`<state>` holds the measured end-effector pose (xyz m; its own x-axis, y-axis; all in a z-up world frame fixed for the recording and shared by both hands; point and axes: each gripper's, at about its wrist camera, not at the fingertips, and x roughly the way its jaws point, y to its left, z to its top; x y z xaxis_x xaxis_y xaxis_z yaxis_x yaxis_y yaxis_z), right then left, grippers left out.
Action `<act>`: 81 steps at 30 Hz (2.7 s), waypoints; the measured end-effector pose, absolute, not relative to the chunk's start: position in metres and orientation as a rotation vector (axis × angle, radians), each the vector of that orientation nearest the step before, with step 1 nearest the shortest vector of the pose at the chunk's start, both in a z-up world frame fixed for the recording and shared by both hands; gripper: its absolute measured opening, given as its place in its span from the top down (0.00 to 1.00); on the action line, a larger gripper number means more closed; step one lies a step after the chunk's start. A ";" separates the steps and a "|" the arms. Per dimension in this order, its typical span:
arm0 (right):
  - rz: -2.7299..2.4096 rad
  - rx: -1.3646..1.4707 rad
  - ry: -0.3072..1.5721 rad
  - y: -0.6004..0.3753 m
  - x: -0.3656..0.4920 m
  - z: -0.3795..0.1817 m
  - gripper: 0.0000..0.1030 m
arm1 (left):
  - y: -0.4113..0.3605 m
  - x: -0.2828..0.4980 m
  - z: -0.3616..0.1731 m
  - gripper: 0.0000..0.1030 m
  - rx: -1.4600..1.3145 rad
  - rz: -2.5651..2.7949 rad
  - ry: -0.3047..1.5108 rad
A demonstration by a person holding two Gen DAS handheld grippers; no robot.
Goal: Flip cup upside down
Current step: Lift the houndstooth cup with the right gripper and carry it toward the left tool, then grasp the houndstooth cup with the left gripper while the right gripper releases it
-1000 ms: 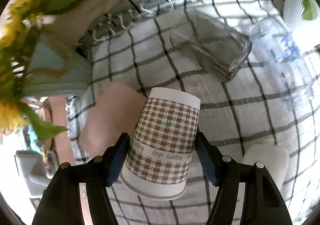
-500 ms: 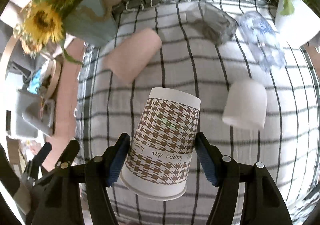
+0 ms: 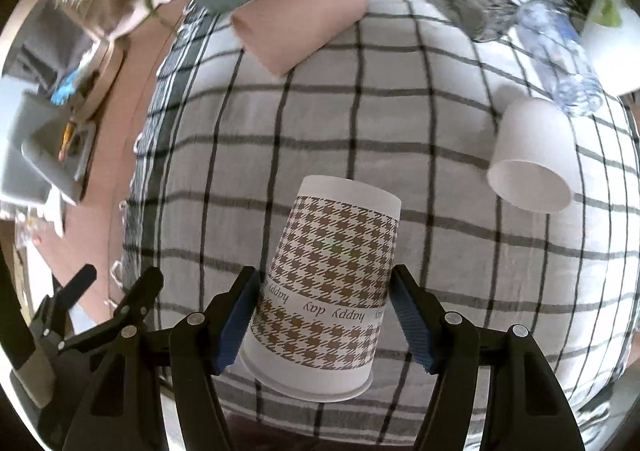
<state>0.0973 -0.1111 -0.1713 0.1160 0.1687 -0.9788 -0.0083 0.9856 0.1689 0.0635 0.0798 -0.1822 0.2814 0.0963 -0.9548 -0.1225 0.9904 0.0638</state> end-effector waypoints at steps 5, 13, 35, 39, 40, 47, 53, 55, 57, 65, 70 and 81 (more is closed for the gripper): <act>0.151 0.081 1.460 -0.099 0.093 -0.179 0.35 | 0.080 0.059 -0.189 0.00 -0.017 0.158 1.293; 0.133 0.072 1.480 -0.096 0.095 -0.190 0.35 | 0.077 0.061 -0.197 0.00 -0.023 0.161 1.321; -0.021 0.298 1.288 -0.154 0.075 -0.119 0.22 | 0.034 0.068 -0.144 0.00 0.005 -0.002 1.238; -0.061 0.356 1.251 -0.176 0.064 -0.107 0.22 | 0.006 0.078 -0.138 0.00 0.019 -0.116 1.257; -0.068 0.373 1.247 -0.181 0.062 -0.107 0.22 | -0.003 0.083 -0.137 0.00 0.026 -0.154 1.267; -0.141 0.516 1.240 -0.222 0.045 -0.116 0.22 | -0.050 0.111 -0.149 0.02 0.048 -0.311 1.381; -0.191 0.597 1.220 -0.251 0.045 -0.122 0.22 | -0.079 0.134 -0.171 0.06 0.065 -0.341 1.498; -0.210 0.623 1.219 -0.258 0.045 -0.127 0.22 | -0.088 0.141 -0.178 0.07 0.080 -0.340 1.523; -0.218 0.646 1.222 -0.264 0.046 -0.130 0.22 | -0.095 0.149 -0.185 0.09 0.105 -0.323 1.548; -0.216 0.667 1.230 -0.278 0.058 -0.136 0.22 | -0.105 0.163 -0.204 0.18 0.089 -0.290 1.633; -0.210 0.660 1.232 -0.282 0.063 -0.136 0.22 | -0.105 0.163 -0.209 0.22 0.065 -0.282 1.661; -0.194 0.634 1.247 -0.281 0.067 -0.137 0.22 | -0.113 0.168 -0.216 0.45 0.070 -0.263 1.683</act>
<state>0.0673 -0.2812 -0.1367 0.3278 0.1982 -0.9237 0.4690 0.8146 0.3412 0.1676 -0.1131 -0.2160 -0.1317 -0.1070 -0.9855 0.1985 0.9712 -0.1319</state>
